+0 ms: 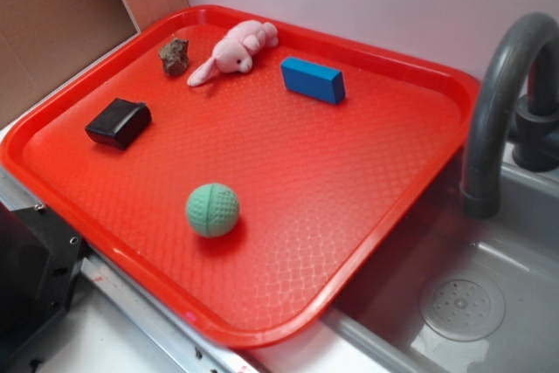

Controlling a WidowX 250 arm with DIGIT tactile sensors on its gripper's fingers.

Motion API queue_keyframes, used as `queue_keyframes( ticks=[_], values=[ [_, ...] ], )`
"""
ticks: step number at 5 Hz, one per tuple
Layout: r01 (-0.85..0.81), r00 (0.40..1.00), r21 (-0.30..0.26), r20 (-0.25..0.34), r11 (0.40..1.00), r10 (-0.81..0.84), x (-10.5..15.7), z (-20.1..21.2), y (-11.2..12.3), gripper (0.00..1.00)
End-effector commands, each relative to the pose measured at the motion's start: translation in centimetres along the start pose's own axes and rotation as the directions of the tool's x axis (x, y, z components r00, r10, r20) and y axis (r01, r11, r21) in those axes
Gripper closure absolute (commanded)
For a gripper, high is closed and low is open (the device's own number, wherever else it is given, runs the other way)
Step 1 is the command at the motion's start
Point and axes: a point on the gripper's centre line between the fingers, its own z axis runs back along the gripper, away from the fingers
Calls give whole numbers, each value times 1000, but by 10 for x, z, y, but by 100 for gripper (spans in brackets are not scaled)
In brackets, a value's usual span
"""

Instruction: Grab the rock.

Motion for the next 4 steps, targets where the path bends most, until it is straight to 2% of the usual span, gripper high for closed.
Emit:
queue_keyframes(
  ticks=[1, 2, 3, 4],
  values=[
    [0, 1000, 0, 0, 1000, 0, 0, 0, 0, 0],
    [-192, 979, 26, 78, 981, 189, 15, -18, 4, 0],
    [-261, 963, 126, 96, 957, 250, 38, -43, 17, 0],
    [-400, 909, 109, 176, 910, 378, 59, -74, 43, 0]
  ],
)
